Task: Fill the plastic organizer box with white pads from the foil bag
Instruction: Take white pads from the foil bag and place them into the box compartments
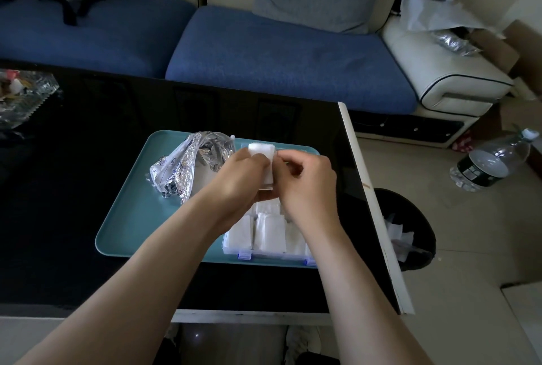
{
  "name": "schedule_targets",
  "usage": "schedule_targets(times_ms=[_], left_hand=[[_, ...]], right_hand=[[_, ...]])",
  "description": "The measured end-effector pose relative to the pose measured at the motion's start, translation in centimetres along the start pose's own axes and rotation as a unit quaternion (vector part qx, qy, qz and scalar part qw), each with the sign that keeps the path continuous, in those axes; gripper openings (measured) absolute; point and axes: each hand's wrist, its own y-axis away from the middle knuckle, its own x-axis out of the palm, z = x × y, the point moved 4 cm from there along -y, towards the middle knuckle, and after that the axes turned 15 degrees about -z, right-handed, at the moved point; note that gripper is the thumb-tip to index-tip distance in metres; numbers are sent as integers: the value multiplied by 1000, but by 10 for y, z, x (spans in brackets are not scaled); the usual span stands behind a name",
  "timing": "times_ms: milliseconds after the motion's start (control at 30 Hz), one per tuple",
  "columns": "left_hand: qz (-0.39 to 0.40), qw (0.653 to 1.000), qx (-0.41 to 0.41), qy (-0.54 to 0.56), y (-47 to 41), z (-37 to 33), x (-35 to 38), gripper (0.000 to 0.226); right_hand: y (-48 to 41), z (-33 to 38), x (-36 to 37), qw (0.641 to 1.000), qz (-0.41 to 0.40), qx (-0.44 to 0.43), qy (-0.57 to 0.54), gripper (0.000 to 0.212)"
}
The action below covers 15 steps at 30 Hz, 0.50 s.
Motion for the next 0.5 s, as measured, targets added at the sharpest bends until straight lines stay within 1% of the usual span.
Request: schedule_targets(times_ms=[67, 133, 167, 200, 267, 300, 367, 400, 467, 500], left_hand=[[-10, 999, -12, -32, -3, 3, -2, 34], [6, 996, -9, -85, -2, 6, -1, 31], [15, 994, -9, -109, 0, 6, -1, 29], [19, 992, -7, -127, 2, 7, 1, 28], [11, 986, 7, -168, 2, 8, 1, 25], [4, 982, 16, -190, 1, 9, 0, 23], [-1, 976, 23, -217, 0, 11, -1, 19], [2, 975, 22, -221, 0, 11, 0, 19], [17, 977, 6, -214, 1, 11, 2, 24], [31, 978, -4, -207, 3, 11, 4, 25]], right_hand=[[-1, 0, -2, 999, 32, 26, 0, 25], [-2, -2, -4, 994, 89, 59, -1, 47], [-2, -3, -5, 991, 121, 52, 11, 62], [-2, -4, -6, 988, 151, 23, 36, 76], [0, -7, -7, 977, 195, -30, 83, 92], [1, -9, -8, 973, 205, -39, 98, 96], [2, -9, -11, 968, 210, -57, 128, 99], [2, -8, -13, 966, 207, -65, 139, 94], [2, -5, -18, 969, 193, -73, 136, 74], [2, -5, -20, 970, 189, -73, 136, 68]])
